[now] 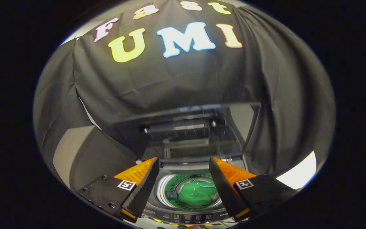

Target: Put the clothes into the washing machine and then close the washing machine lid.

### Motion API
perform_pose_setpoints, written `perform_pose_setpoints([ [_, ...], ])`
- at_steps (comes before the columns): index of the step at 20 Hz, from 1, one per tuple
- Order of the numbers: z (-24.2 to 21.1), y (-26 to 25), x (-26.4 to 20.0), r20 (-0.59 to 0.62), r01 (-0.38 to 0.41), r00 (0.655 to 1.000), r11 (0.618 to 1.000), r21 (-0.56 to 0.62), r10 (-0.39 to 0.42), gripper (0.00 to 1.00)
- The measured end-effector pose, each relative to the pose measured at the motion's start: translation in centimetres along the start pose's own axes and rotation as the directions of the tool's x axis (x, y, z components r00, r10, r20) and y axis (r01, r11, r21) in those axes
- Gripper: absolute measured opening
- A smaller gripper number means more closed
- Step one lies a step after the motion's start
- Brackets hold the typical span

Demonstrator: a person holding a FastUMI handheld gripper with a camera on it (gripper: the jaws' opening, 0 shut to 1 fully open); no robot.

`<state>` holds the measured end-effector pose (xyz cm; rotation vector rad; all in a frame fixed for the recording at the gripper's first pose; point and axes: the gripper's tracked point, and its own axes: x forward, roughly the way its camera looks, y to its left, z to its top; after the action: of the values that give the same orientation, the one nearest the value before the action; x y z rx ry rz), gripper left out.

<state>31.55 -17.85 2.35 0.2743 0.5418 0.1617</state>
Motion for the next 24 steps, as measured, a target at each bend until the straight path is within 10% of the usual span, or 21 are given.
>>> perform_pose_setpoints([
  [9, 9.9, 5.0, 2.7, 0.033, -0.051, 0.998, 0.999, -0.017, 0.052, 0.98],
  [24, 8.2, 1.3, 12.6, -0.1, 0.1, 0.989, 0.993, -0.057, -0.106, 0.98],
])
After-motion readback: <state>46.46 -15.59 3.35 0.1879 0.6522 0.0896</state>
